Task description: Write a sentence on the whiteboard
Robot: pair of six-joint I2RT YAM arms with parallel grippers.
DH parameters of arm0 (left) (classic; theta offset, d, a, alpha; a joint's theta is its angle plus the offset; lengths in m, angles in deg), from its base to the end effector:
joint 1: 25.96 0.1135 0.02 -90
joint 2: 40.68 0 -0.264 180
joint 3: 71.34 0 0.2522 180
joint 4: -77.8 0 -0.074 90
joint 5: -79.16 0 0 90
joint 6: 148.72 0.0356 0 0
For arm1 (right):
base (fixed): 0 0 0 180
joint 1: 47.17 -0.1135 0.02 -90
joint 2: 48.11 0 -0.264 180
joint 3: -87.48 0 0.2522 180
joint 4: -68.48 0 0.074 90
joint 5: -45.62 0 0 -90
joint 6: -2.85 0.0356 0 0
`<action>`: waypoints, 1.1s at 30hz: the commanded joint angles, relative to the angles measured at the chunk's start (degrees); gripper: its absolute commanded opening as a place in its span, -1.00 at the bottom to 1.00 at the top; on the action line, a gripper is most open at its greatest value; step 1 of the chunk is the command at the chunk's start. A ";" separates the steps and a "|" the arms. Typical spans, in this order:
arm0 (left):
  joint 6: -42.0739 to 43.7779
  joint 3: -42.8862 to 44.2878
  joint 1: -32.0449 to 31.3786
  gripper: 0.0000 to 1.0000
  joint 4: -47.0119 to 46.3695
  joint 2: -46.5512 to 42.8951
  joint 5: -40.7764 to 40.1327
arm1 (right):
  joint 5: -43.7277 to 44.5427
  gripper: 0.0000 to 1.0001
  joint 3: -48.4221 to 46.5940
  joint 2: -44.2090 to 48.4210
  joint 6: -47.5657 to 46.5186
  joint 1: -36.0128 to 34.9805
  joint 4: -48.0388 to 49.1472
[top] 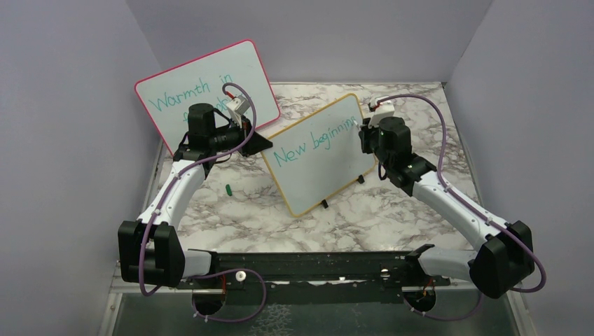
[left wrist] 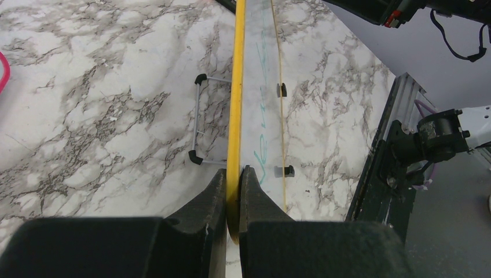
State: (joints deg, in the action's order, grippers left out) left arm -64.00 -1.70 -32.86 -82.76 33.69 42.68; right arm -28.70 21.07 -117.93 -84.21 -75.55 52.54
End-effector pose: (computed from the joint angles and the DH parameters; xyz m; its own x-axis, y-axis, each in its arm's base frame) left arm 0.2815 -0.0629 0.3080 -0.4783 0.0028 -0.8782 0.7589 0.5045 -0.4118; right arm 0.2534 0.1260 0.3104 -0.3031 -0.1076 -0.9469 -0.2180 0.9751 -0.0410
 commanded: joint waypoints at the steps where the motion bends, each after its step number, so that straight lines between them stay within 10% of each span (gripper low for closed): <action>1: 5.01 -0.33 -0.22 -1.00 3.29 1.59 -5.35 | 0.57 -1.00 -1.31 -1.02 -0.46 0.19 3.33; 33: 4.84 -0.24 -0.28 -1.00 3.27 1.64 -5.53 | -0.86 -1.00 1.63 1.25 2.12 0.17 -3.84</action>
State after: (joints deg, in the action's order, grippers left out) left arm -64.00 -1.63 -32.86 -82.70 33.71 42.68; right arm -28.76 21.31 -117.78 -83.25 -75.55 51.45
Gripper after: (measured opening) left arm 0.086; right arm 0.168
